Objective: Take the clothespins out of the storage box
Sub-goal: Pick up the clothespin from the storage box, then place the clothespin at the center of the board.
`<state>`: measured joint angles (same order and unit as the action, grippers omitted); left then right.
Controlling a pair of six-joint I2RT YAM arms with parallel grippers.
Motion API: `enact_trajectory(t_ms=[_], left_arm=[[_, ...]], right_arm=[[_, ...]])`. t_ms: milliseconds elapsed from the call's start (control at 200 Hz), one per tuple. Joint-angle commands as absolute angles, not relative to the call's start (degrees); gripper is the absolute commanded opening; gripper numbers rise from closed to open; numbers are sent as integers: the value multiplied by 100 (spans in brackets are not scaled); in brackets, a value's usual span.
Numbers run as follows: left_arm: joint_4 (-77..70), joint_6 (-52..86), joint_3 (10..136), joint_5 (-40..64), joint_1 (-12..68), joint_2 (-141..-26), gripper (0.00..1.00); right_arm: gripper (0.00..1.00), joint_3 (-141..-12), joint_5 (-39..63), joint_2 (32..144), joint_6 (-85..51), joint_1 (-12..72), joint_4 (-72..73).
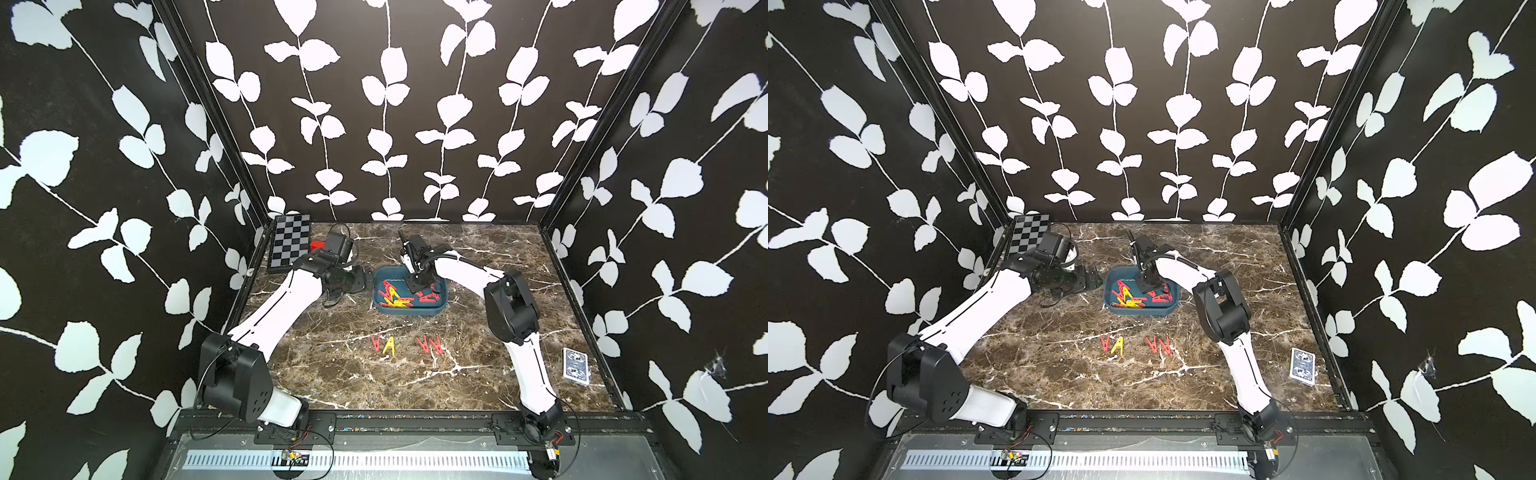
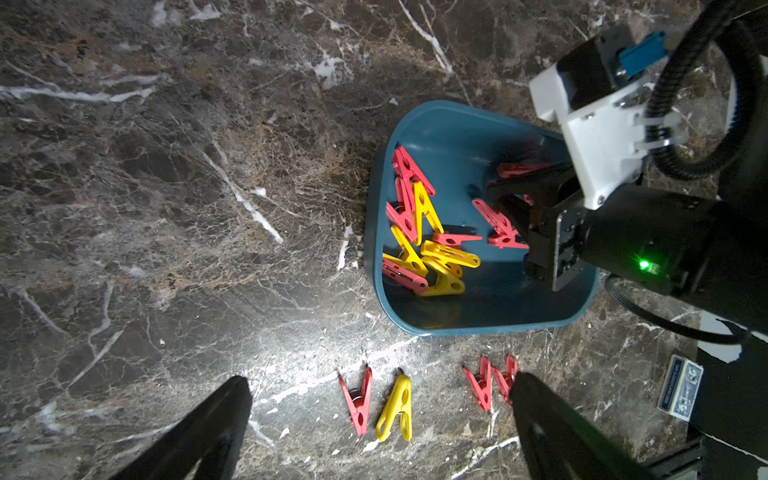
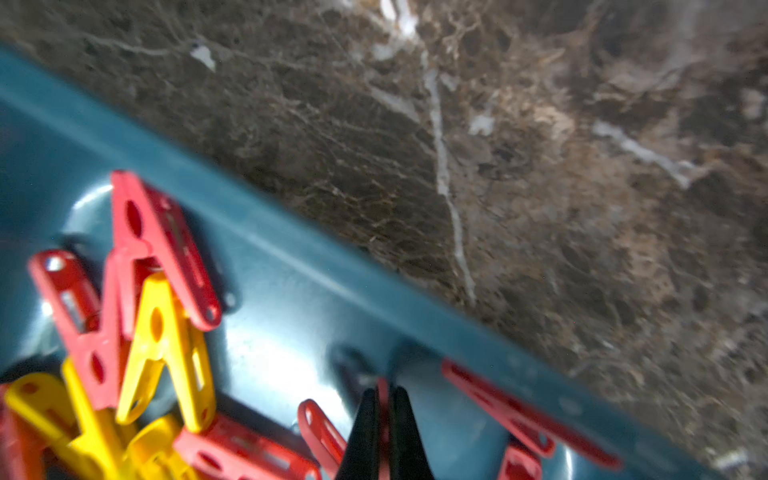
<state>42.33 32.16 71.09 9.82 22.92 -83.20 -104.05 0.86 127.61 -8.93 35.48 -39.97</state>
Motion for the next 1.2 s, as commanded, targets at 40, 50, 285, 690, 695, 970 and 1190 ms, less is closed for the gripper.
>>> enact_trajectory(t_ms=[40, 50, 285, 690, 695, 970, 1190], left_arm=[[4091, 3235, 6877, 1129, 2246, -8035, 99], [4084, 3235, 6863, 1133, 2249, -8025, 99], [4010, 3078, 6684, 1291, 2243, -7847, 99], [4130, 2680, 6461, 1423, 2250, -7519, 99], [4131, 2672, 6461, 1423, 2250, -7517, 99], [4328, 2610, 6220, 1367, 2249, -7155, 99], [4534, 2569, 6013, 1277, 2250, -6822, 99]], right_arm=[[0, -10275, 53, 12119, -1347, 3575, -4159], [0, -10257, 70, 12087, -1383, 3574, -4164], [2, -9622, 281, 11341, -2320, 3683, -4096], [3, -7919, -28, 10306, -4297, 4592, -3521], [3, -7906, -40, 10299, -4315, 4603, -3514], [3, -7395, -250, 10466, -5112, 5144, -3057], [3, -7094, -364, 10611, -5521, 5363, -2828]])
